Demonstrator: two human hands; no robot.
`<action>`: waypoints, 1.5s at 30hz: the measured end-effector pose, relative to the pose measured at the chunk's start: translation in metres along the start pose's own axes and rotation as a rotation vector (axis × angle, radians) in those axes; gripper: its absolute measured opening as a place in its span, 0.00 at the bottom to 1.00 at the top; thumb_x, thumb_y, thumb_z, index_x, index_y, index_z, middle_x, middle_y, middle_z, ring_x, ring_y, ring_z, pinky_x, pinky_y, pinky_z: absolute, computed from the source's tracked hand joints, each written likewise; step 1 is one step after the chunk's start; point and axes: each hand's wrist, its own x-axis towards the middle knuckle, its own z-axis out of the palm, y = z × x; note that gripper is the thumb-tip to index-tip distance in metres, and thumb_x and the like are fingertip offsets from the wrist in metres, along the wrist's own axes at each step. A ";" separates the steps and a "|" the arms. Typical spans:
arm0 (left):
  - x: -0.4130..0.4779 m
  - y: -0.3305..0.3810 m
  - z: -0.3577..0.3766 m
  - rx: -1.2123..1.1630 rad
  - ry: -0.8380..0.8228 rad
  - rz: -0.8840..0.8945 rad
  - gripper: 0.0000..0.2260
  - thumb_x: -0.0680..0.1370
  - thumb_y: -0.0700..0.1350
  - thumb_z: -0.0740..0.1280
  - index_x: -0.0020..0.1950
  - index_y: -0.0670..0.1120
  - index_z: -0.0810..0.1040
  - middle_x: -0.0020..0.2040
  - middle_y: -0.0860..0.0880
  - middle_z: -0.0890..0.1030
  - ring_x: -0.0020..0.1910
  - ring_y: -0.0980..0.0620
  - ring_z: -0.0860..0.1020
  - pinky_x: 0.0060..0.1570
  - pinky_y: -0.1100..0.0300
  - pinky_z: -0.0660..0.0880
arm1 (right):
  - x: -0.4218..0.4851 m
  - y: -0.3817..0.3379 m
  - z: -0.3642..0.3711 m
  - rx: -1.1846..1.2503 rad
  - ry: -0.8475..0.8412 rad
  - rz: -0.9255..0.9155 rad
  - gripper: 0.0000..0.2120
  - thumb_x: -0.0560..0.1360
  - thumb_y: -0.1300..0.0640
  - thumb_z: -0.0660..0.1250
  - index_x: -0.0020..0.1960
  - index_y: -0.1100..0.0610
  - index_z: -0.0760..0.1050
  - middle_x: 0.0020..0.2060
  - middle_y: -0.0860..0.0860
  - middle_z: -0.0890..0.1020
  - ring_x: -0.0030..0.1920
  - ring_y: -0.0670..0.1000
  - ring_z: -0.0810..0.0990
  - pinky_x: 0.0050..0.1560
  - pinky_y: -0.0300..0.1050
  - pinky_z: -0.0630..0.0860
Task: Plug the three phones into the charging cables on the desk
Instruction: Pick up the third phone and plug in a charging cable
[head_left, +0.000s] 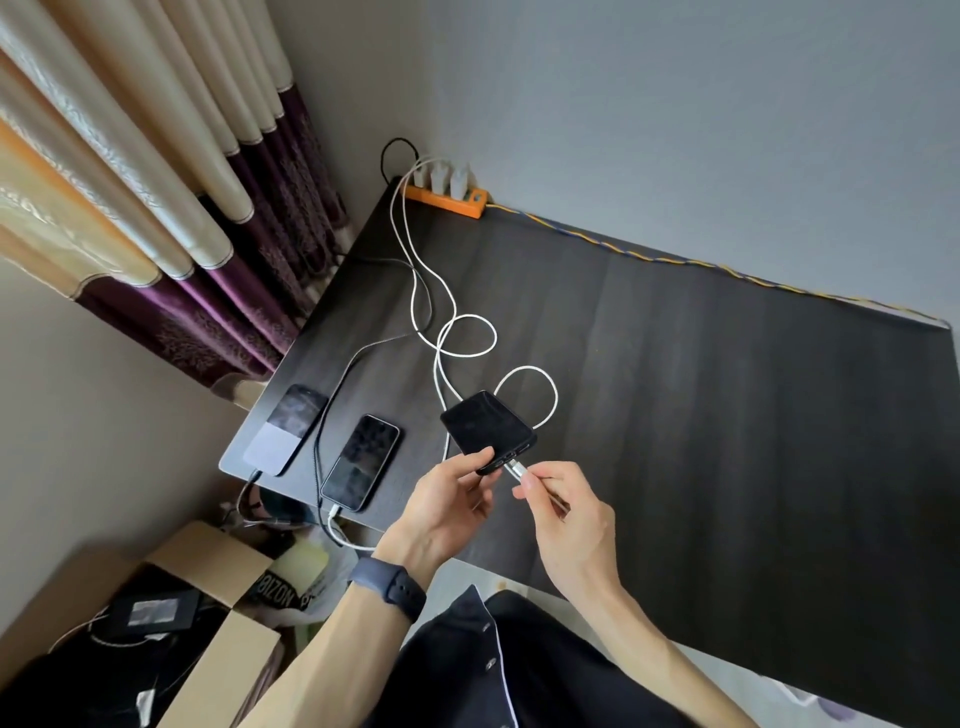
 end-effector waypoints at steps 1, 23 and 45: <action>-0.001 0.000 0.000 0.007 -0.003 0.007 0.09 0.72 0.40 0.73 0.52 0.43 0.79 0.40 0.47 0.83 0.36 0.55 0.77 0.39 0.62 0.70 | 0.000 0.000 0.001 -0.005 0.006 -0.005 0.02 0.79 0.56 0.67 0.52 0.51 0.78 0.40 0.40 0.86 0.46 0.42 0.84 0.44 0.30 0.76; -0.011 -0.017 -0.005 0.166 0.066 0.270 0.17 0.73 0.36 0.74 0.53 0.46 0.68 0.36 0.50 0.83 0.30 0.56 0.76 0.40 0.57 0.68 | -0.012 -0.008 0.013 -0.104 0.062 0.117 0.03 0.78 0.55 0.69 0.48 0.54 0.78 0.36 0.44 0.86 0.42 0.35 0.81 0.39 0.24 0.72; 0.007 -0.002 -0.079 0.591 0.162 0.151 0.12 0.74 0.35 0.72 0.49 0.45 0.69 0.38 0.45 0.82 0.34 0.50 0.79 0.28 0.63 0.64 | 0.048 0.081 0.033 -0.750 -0.564 0.425 0.34 0.76 0.32 0.58 0.72 0.55 0.64 0.68 0.54 0.74 0.63 0.56 0.77 0.58 0.50 0.77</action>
